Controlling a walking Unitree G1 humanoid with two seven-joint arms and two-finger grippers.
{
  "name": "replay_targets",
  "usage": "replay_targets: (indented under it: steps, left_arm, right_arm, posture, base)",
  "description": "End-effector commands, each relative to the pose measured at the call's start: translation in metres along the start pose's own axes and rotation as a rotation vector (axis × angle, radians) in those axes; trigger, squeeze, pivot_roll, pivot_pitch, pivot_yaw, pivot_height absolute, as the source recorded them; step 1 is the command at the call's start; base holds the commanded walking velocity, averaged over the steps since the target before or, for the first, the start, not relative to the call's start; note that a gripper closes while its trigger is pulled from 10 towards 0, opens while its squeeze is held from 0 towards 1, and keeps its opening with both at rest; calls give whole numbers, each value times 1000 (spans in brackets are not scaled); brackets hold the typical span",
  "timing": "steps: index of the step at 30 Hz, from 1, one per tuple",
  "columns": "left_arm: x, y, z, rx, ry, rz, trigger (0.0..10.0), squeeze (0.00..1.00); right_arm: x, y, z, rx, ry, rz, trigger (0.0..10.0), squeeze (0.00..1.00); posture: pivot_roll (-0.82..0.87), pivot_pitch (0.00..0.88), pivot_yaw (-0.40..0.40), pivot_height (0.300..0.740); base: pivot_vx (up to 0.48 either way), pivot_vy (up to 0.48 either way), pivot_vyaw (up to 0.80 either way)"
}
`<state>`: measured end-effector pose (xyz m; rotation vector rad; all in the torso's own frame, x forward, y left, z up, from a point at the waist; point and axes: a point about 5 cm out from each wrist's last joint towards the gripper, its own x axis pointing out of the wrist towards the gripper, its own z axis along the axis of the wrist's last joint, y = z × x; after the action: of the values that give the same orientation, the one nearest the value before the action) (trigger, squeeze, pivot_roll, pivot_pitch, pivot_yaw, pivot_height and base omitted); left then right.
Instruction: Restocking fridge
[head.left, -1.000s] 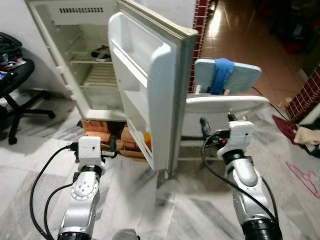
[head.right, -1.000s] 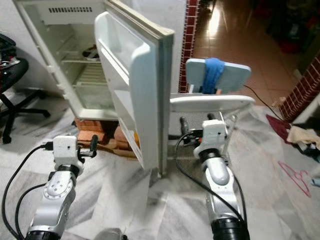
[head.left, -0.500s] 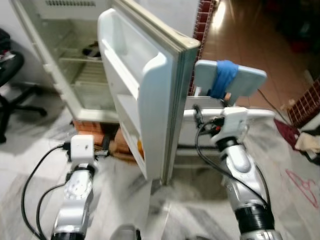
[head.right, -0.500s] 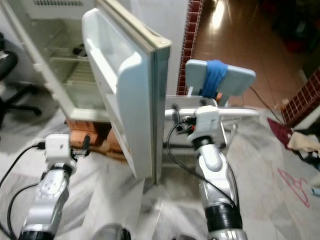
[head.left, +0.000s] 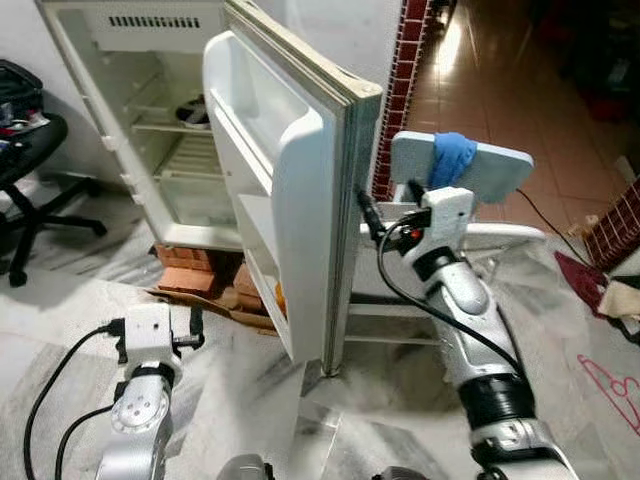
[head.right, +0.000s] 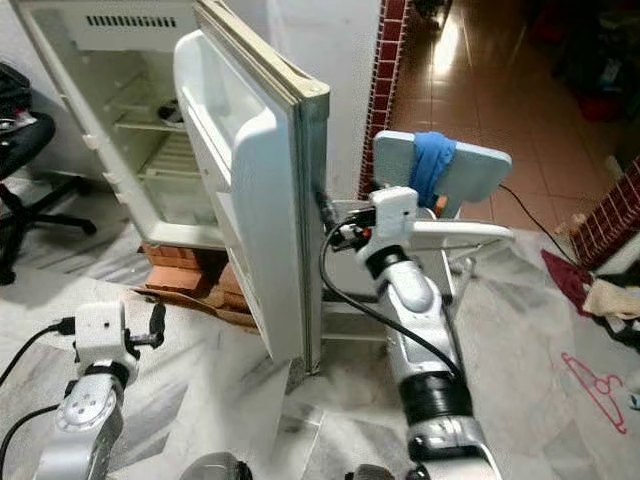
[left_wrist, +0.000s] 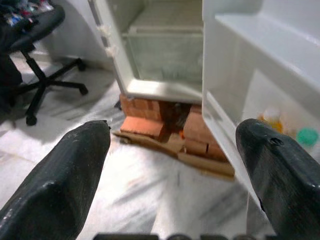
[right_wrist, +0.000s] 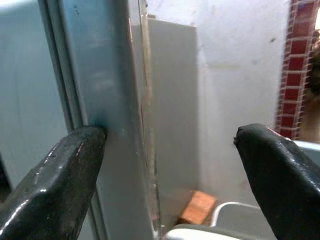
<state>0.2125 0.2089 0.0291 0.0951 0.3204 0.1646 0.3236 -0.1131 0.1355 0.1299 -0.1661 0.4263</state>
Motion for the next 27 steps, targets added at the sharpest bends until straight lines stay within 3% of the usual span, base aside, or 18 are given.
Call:
replay_targets:
  steps: [1,3,5,8,12,13,14,15,17,18,19,20,22,25,26,27]
  left_arm:
    - [-2,0,-1,18,7,-17,10000,0]
    - [-8,6,-10,29,30,-9,10000,0]
    - [-9,8,-13,30,40,-3,10000,0]
    - [-12,12,-20,29,61,10,10000,0]
    - [-11,11,-19,32,53,7,10000,0]
    - [-11,11,-19,32,53,7,10000,0]
    - [-10,11,-17,34,44,7,10000,0]
    - [-10,11,-16,34,39,7,10000,0]
    - [-10,12,-15,34,39,9,10000,0]
    - [-10,12,-14,34,37,9,10000,0]
    - [-10,12,-14,34,37,9,10000,0]
    - [-8,11,-13,34,32,7,10000,0]
    - [-5,9,-11,35,22,3,10000,0]
    - [-2,7,-6,42,2,-6,10000,0]
    - [1,5,-1,50,-20,-18,10000,0]
    - [1,5,-1,50,-20,-18,10000,0]
  right_arm:
    - [13,15,10,34,-23,96,10000,0]
    - [22,36,17,91,-40,216,10000,0]
    - [25,41,17,98,-41,235,10000,0]
    - [36,61,17,119,-39,276,10000,0]
    - [33,100,29,292,-50,513,10000,0]
    - [33,100,29,292,-50,513,10000,0]
    - [13,120,43,397,-55,757,10000,0]
    - [-3,128,50,448,-54,893,10000,0]
    - [-9,123,47,481,-29,902,10000,0]
    - [-12,113,34,446,14,846,10000,0]
    - [-12,113,34,446,14,846,10000,0]
    - [-11,96,14,382,77,723,10000,0]
    - [-13,82,0,333,118,625,10000,0]
    - [-16,65,-12,278,158,504,10000,0]
    - [-20,49,-19,241,184,398,10000,0]
    - [-20,49,-19,241,184,398,10000,0]
  posture:
    - [104,24,15,740]
    - [117,21,9,740]
    - [118,21,7,740]
    - [126,20,2,740]
    - [135,18,-2,740]
    - [135,18,-2,740]
    - [141,16,-5,740]
    - [141,16,-5,740]
    - [137,18,-6,740]
    - [132,19,-5,740]
    - [132,19,-5,740]
    - [126,20,-1,740]
    - [120,22,4,740]
    - [113,23,11,740]
    - [109,24,15,740]
    - [109,24,15,740]
  base:
    - [0,0,0]
    - [0,0,0]
    - [0,0,0]
    - [0,0,0]
    - [0,0,0]
    - [0,0,0]
    - [0,0,0]
    - [0,0,0]
    - [0,0,0]
    - [0,0,0]
    - [0,0,0]
    - [0,0,0]
    - [0,0,0]
    - [0,0,0]
    - [0,0,0]
    - [0,0,0]
